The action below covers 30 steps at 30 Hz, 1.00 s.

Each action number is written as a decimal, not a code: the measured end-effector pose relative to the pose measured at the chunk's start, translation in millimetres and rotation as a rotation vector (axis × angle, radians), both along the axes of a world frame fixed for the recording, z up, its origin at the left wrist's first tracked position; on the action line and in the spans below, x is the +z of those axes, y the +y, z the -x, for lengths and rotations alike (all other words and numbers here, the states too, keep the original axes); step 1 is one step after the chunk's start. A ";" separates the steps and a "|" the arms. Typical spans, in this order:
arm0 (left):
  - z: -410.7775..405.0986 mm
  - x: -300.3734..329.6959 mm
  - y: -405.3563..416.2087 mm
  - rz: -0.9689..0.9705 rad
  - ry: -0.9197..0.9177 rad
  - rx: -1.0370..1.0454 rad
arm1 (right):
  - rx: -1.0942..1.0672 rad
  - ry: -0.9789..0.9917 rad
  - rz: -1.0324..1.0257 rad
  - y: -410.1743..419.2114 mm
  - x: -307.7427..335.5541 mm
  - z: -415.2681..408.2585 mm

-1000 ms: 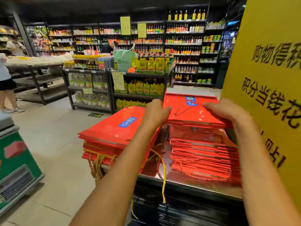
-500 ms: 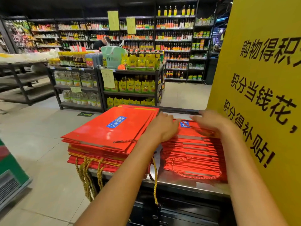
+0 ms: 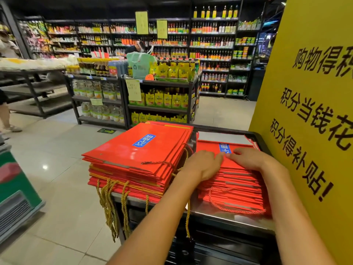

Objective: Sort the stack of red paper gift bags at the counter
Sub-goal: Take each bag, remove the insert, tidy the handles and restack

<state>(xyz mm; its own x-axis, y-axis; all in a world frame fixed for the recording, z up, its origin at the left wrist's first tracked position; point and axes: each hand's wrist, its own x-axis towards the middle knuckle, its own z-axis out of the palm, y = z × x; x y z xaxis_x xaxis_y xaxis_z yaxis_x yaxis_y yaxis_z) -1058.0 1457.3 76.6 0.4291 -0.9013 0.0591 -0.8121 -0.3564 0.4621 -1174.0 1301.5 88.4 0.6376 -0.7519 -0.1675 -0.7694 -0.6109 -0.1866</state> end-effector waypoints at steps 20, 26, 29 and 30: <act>-86.8 5.1 225.0 0.295 -0.393 0.404 | 0.741 -0.300 0.080 137.4 37.9 -89.3; -76.6 -9.3 243.5 0.403 -0.390 0.345 | 0.633 -0.581 -0.255 140.8 52.1 -84.3; -71.0 -20.1 250.2 0.421 -0.393 0.347 | 0.642 -0.734 -0.478 144.9 71.4 -87.3; -69.5 -23.7 252.2 0.429 -0.399 0.345 | 0.637 -0.777 -0.606 147.2 77.9 -90.4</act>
<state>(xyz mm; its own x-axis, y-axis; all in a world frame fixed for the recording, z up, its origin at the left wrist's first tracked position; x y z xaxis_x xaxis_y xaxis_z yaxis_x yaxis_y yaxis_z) -988.5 1709.5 52.9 0.5587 -0.5782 0.5946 -0.8227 -0.4772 0.3091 -1083.6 1448.7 166.4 0.9586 -0.1909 0.2114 0.0921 -0.4947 -0.8642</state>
